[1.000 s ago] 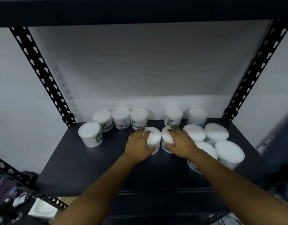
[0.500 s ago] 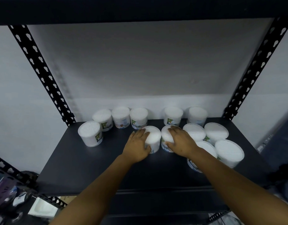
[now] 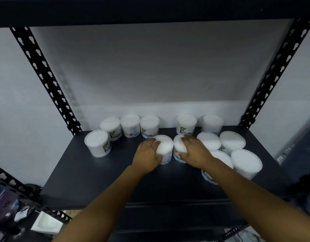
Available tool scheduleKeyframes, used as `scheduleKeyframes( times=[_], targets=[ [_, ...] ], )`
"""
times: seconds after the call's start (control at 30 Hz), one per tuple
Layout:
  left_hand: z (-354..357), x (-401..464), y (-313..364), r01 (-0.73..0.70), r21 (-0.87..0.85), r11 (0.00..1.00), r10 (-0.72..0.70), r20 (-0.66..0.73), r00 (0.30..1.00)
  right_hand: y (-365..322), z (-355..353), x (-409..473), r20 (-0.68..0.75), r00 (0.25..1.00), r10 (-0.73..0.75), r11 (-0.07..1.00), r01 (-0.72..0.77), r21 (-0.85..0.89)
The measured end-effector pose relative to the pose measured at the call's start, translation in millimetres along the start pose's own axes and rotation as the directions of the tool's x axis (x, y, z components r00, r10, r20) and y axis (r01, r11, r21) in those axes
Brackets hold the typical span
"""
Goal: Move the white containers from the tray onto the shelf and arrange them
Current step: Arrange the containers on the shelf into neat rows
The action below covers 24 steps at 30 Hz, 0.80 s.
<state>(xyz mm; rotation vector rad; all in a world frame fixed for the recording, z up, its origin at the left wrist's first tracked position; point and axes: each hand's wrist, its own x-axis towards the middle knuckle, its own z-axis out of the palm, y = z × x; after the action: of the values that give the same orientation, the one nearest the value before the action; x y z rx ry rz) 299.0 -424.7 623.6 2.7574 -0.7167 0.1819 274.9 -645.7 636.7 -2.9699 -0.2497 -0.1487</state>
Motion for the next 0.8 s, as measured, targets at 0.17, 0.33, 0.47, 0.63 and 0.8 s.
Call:
scheduleKeyframes(
  times=[0.17, 0.33, 0.47, 0.63, 0.8],
  targets=[
    [-1.7, -1.1, 0.1, -0.007, -0.024, 1.0, 0.008, 0.003, 1.0, -0.4, 1.3, -2.7, -0.014, 1.0, 0.012, 1.0, -0.012, -0.002],
    [0.0, -0.9, 0.2, 0.022, 0.014, 1.0, -0.022, -0.011, 1.0, -1.0, 1.2, -2.6, -0.02, 1.0, 0.01, 1.0, -0.01, -0.012],
    [-1.2, -0.8, 3.3, 0.024, 0.0, 1.0, -0.024, -0.043, 0.999, -1.9, 1.7, -4.3, -0.02, 1.0, 0.012, 1.0, -0.012, -0.017],
    [0.1, -1.1, 2.2, 0.01, -0.013, 1.0, -0.01, -0.01, 1.0, -2.3, 1.9, -4.2, -0.021, 1.0, 0.018, 1.0, -0.019, -0.021],
    [-0.1, 1.1, 2.9, 0.034, 0.017, 0.999, -0.033, -0.026, 0.999, -2.5, 1.0, -4.5, -0.025, 0.999, 0.021, 0.999, -0.022, -0.024]
  ],
)
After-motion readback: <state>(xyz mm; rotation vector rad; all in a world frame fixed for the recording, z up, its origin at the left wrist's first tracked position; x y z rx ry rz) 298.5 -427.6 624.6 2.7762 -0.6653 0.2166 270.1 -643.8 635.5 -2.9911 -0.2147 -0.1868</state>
